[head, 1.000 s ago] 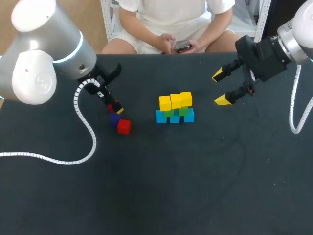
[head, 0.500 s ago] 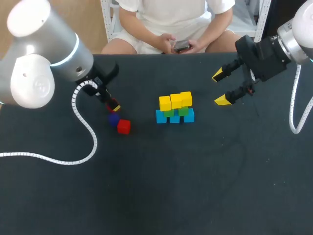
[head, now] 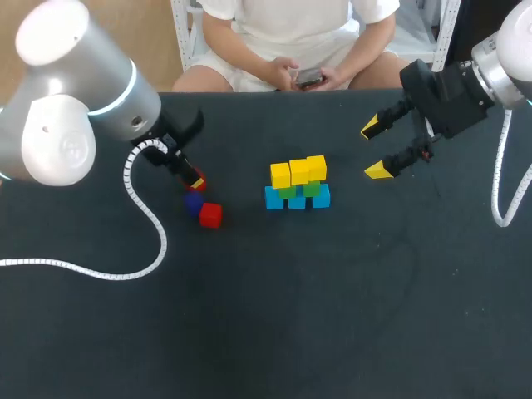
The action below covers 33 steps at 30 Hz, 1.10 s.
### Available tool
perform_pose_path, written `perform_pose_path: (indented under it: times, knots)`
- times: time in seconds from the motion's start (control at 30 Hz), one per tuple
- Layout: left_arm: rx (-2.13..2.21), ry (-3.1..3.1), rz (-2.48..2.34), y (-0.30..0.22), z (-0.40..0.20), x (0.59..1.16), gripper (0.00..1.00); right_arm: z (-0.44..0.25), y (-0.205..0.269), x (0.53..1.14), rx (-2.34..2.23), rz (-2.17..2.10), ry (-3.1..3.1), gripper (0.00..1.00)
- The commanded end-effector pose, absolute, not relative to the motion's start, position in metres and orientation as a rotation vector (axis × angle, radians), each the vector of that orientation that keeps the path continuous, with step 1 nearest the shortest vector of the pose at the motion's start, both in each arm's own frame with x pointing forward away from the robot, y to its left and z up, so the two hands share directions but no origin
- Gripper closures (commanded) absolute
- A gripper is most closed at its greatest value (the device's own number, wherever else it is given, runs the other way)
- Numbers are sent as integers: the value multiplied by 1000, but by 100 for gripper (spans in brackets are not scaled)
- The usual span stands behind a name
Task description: Place the blue cubes, place green cubes on the blue cubes, place the yellow cubes on the green cubes, then place the red cubes on the yellow cubes, and place purple cube on the red cubes.
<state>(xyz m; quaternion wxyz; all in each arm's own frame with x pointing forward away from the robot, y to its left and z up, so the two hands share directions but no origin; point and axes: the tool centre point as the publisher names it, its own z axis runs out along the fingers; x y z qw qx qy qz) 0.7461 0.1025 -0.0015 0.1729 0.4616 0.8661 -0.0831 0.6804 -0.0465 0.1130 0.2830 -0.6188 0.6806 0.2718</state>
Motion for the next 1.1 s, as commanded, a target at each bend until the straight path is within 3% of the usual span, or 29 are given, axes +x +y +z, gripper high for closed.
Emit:
perform_pose_path:
  times: [0.03, 0.07, 1.1]
  knots:
    - [1317, 2457, -248, 103, -6, 749, 96, 113, -47, 679, -1654, 725, 1821, 0]
    - [1320, 2457, -247, 103, -6, 749, 100, 113, -47, 679, -1654, 725, 1821, 0]
    - [1521, 2361, -249, 94, 59, 725, 100, 113, -47, 679, -1654, 725, 1821, 0]
